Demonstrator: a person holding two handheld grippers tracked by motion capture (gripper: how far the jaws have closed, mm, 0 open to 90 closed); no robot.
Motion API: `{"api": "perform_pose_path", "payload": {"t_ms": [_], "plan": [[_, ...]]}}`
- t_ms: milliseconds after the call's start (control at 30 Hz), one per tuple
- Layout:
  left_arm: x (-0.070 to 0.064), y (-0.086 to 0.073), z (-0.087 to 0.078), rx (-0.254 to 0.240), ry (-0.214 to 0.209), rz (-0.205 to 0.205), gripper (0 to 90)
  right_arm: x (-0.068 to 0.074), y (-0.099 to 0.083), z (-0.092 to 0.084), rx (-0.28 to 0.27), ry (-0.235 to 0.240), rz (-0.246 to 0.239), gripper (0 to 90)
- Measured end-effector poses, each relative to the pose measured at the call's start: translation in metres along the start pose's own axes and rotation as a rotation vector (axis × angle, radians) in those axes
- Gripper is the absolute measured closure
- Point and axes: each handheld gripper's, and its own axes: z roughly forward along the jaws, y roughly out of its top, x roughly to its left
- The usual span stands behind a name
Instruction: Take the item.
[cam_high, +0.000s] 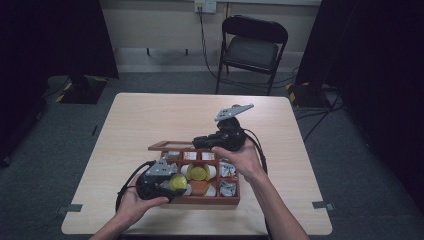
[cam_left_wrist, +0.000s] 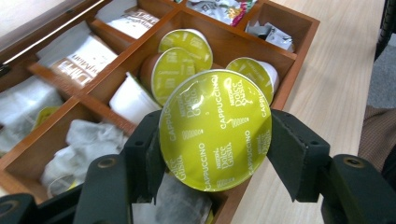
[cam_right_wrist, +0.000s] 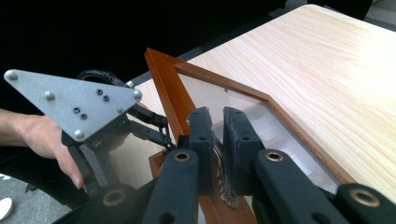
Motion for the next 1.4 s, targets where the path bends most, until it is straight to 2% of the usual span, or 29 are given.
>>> {"api": "perform_pose_path", "payload": {"t_ms": [600, 733, 800, 1067, 1233, 1333, 1400], "plan": [[0.014, -0.018, -0.025, -0.016, 0.047, -0.052, 40.5, 0.0, 0.0, 0.0, 0.001, 0.0, 0.0, 82.4], [0.02, -0.025, -0.031, -0.007, 0.066, -0.059, 40.5, 0.0, 0.0, 0.0, 0.0, 0.0, 0.0, 82.4], [0.025, -0.03, -0.034, -0.014, 0.08, -0.078, 40.5, 0.0, 0.0, 0.0, 0.001, 0.0, 0.0, 82.4], [0.038, -0.035, -0.046, -0.023, 0.112, -0.101, 40.5, 0.0, 0.0, 0.0, 0.002, 0.001, 0.001, 82.4], [0.047, -0.04, -0.052, -0.031, 0.127, -0.126, 40.5, 0.0, 0.001, 0.0, 0.002, 0.001, 0.001, 82.4], [0.053, -0.044, -0.055, -0.029, 0.146, -0.156, 40.5, 0.0, 0.001, 0.0, 0.001, 0.0, 0.001, 82.4], [0.057, -0.046, -0.057, -0.026, 0.157, -0.159, 40.5, 0.0, 0.001, 0.0, 0.001, 0.0, 0.001, 82.4]]}}
